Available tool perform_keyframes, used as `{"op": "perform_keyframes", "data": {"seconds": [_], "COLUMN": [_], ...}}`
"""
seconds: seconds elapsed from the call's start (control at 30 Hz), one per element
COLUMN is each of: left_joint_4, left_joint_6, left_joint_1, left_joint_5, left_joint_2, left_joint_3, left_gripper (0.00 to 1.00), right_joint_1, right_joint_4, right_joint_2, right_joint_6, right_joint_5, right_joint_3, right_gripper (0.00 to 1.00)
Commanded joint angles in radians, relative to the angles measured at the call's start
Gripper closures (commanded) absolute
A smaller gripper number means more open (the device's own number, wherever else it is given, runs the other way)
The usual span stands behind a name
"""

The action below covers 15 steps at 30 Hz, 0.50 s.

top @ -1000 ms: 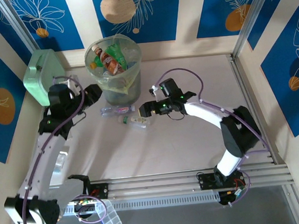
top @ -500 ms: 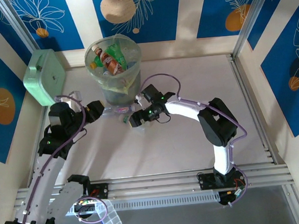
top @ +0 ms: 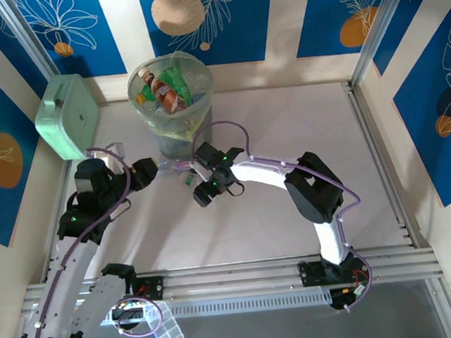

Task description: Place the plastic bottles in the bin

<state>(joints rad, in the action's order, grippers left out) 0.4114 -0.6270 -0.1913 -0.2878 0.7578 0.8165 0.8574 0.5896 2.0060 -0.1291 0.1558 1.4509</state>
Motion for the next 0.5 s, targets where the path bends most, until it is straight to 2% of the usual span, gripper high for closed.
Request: {"op": "perform_keyframes", "data": {"seconds": [0.0, 0.2, 0.47], "left_joint_4": [0.012, 0.024, 0.021], "left_joint_6": [0.013, 0.01, -0.014], "left_joint_1": [-0.008, -0.007, -0.008], "left_joint_5": [-0.008, -0.013, -0.065], "left_joint_2": [-0.017, -0.02, -0.021], "left_joint_3": [-0.011, -0.001, 0.027], "left_gripper": [0.39, 0.39, 0.38], "right_joint_1": [0.012, 0.018, 0.023], "right_joint_4": [0.05, 0.05, -0.011], "right_joint_2": [0.024, -0.002, -0.201], "right_joint_6": [0.026, 0.026, -0.014], "right_joint_5": [0.045, 0.044, -0.022], "right_joint_3": [0.036, 0.026, -0.101], "right_gripper": [0.28, 0.4, 0.41]}}
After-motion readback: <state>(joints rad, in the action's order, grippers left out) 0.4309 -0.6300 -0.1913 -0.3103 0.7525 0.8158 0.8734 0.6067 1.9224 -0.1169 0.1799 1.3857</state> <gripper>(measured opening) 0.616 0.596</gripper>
